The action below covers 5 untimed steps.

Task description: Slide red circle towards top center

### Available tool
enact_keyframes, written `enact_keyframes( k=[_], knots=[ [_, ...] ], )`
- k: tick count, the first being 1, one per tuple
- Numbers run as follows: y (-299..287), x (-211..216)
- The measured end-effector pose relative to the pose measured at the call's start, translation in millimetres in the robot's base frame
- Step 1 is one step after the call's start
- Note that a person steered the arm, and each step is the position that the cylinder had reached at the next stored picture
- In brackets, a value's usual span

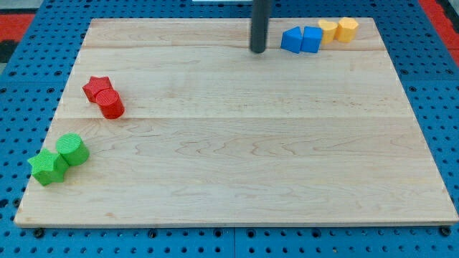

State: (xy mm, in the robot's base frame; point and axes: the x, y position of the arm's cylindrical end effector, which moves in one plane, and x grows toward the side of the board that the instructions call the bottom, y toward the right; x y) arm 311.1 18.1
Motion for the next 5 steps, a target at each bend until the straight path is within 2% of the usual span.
enact_keyframes(
  k=[1,2,3,4,5],
  knots=[
    [-55.1,99.6],
    [-148.6,134.9],
    [-210.2,132.1],
    [-245.5,104.9],
    [-245.5,104.9]
  ],
)
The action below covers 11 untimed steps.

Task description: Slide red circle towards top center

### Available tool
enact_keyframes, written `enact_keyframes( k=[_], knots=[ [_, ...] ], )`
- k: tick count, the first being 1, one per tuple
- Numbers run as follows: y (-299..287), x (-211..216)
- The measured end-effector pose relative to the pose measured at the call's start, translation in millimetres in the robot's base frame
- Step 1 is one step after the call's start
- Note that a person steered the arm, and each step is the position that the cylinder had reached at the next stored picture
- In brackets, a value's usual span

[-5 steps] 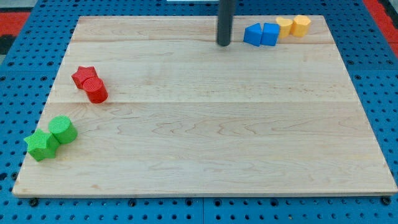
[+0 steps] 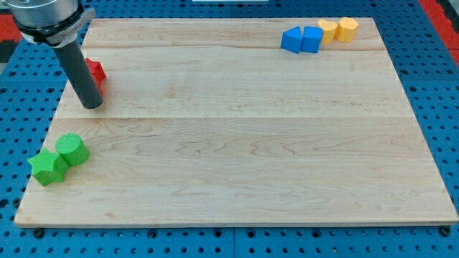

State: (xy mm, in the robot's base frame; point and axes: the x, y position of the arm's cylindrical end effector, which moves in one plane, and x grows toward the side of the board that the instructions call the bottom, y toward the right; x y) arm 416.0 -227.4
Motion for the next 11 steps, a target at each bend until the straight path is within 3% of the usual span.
enact_keyframes(
  k=[3,5,6,8,10,11],
  knots=[
    [-14.1,-45.0],
    [-73.5,-25.9],
    [-64.4,-75.4],
    [109.8,-77.4],
    [103.3,-99.8],
    [203.9,-121.7]
  ],
)
